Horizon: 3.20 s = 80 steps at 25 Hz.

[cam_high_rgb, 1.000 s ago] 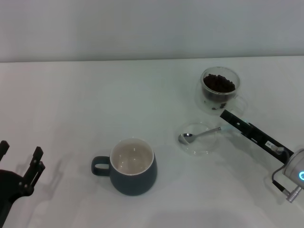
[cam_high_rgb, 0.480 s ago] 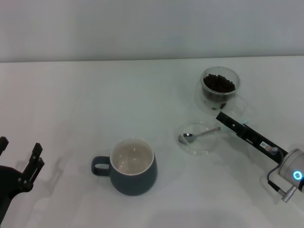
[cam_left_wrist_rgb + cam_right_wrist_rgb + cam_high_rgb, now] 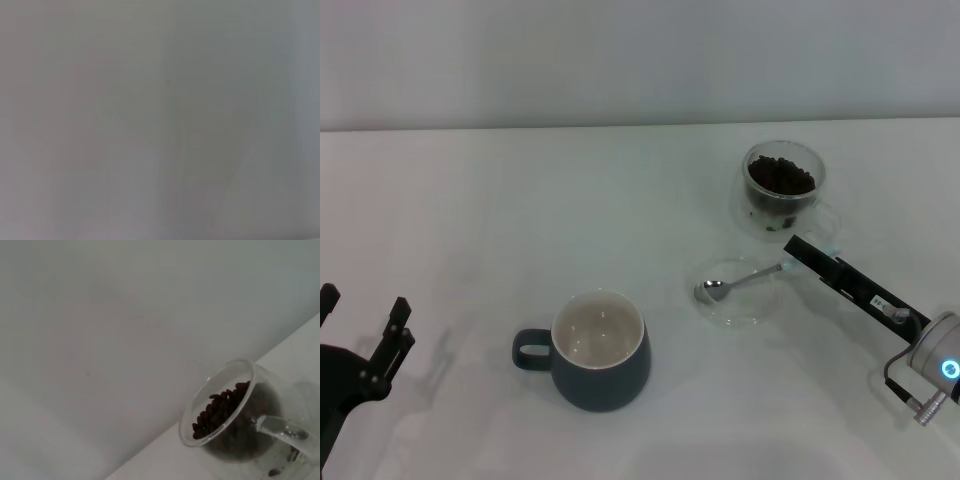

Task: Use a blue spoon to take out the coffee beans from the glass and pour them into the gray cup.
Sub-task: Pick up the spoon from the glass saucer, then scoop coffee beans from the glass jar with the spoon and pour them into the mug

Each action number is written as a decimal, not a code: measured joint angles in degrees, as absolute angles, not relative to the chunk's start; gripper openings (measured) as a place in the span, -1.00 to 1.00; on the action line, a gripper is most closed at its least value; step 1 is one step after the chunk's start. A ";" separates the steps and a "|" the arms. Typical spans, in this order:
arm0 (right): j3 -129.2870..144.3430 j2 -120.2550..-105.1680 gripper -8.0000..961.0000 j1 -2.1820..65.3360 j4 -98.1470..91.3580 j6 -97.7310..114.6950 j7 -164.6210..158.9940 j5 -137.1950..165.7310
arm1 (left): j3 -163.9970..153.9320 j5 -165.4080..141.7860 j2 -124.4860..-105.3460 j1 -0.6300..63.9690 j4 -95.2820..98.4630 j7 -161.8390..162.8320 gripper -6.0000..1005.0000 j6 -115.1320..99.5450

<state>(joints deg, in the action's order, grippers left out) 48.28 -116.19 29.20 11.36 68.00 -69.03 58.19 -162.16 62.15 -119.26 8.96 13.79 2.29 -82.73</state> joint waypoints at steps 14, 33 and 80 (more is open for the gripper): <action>48.32 -115.86 -0.66 26.02 8.85 75.36 -69.57 58.00 | -161.39 62.46 -119.27 9.04 13.80 2.29 0.54 -82.80; 54.02 -115.08 -0.68 23.66 -23.21 73.79 -66.08 58.28 | -161.36 69.01 -119.33 11.69 12.95 7.47 0.54 -81.86; 60.88 -115.05 -0.68 21.27 -35.40 56.39 -75.34 72.39 | -162.87 68.77 -119.66 11.37 13.89 7.39 0.54 -80.59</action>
<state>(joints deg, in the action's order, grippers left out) 60.88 -115.05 21.27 -35.40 56.39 -75.35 72.39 -162.87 68.77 -119.66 11.37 13.89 7.39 -80.59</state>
